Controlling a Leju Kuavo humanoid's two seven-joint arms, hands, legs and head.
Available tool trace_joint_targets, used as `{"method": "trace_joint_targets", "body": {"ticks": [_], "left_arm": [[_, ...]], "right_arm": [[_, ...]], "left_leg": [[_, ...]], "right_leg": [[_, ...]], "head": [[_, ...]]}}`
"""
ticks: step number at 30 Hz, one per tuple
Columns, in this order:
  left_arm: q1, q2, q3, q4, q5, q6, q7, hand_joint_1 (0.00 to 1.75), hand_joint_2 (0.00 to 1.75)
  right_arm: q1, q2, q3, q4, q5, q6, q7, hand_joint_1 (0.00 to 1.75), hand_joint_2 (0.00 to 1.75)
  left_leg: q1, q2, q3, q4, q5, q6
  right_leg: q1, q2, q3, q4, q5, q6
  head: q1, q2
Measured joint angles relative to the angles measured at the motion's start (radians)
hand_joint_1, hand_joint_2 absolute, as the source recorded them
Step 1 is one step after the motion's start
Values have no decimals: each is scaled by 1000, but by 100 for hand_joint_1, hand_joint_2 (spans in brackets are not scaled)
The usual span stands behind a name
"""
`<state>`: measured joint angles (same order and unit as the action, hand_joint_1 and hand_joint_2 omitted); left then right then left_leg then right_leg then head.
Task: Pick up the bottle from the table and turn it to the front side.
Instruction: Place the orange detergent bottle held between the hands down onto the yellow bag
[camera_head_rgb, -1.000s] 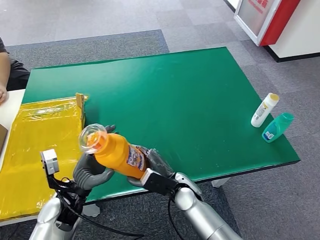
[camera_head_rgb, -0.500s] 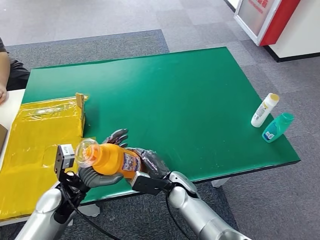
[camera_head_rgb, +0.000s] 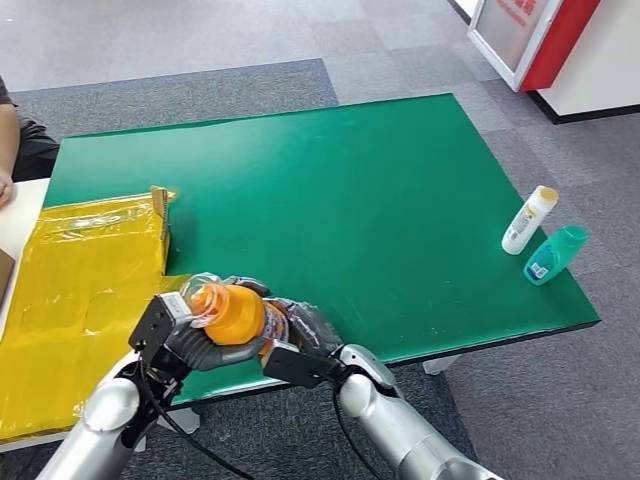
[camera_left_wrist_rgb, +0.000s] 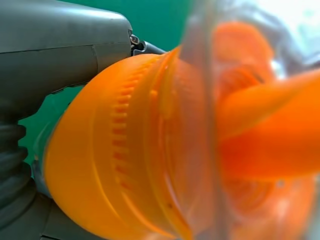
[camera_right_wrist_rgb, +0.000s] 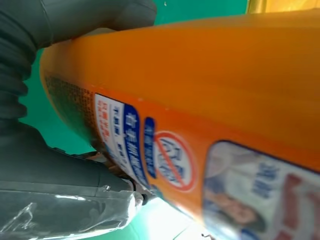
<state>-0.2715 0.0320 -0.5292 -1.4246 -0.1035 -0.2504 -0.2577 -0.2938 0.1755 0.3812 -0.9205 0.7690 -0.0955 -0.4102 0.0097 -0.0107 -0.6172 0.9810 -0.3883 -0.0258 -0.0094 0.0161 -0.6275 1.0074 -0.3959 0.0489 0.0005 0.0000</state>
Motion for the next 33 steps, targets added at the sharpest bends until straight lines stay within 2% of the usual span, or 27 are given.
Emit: {"method": "trace_joint_targets", "body": {"ticks": [4,10,13,16,19,24,28,33], "left_arm": [[9,-3,0,-48,-62,23,11,175,175],[1,10,19,-119,-144,42,51,175,175],[-33,44,31,-143,-232,40,123,175,175],[-109,118,31,-151,-299,-12,215,175,175],[-216,213,23,-150,-329,-92,282,175,175],[-368,348,-24,-137,-352,-209,361,175,175],[-433,420,-101,-94,-358,-281,396,175,175],[-444,475,-194,-3,-367,-318,400,175,175]], "right_arm": [[12,0,-12,-31,2,1,4,3,175],[59,-4,-53,-89,-7,6,8,0,175],[85,-10,-83,-128,-19,10,10,0,175],[104,-16,-122,-162,-41,17,11,0,175],[117,-23,-167,-184,-59,27,7,0,175],[124,-28,-223,-199,-70,39,-2,0,175],[120,-29,-239,-199,-70,50,-11,0,175],[99,-28,-241,-189,-71,58,-27,0,175]], "left_leg": [[0,0,0,0,0,0],[0,0,0,0,0,0],[0,0,0,0,0,0],[0,0,0,0,2,-1],[1,0,0,0,3,-2],[1,0,0,0,4,-3],[1,1,0,0,4,-3],[1,1,0,0,3,-3]], "right_leg": [[0,0,0,0,0,0],[0,0,0,0,0,0],[0,0,0,0,0,0],[0,0,0,0,1,-2],[1,0,-1,1,3,-3],[1,0,-2,2,3,-3],[1,1,-2,2,3,-3],[1,1,-2,2,3,-3]], "head": [[0,0],[0,0],[0,0],[0,0],[0,0],[0,0],[0,0],[0,0]]}}
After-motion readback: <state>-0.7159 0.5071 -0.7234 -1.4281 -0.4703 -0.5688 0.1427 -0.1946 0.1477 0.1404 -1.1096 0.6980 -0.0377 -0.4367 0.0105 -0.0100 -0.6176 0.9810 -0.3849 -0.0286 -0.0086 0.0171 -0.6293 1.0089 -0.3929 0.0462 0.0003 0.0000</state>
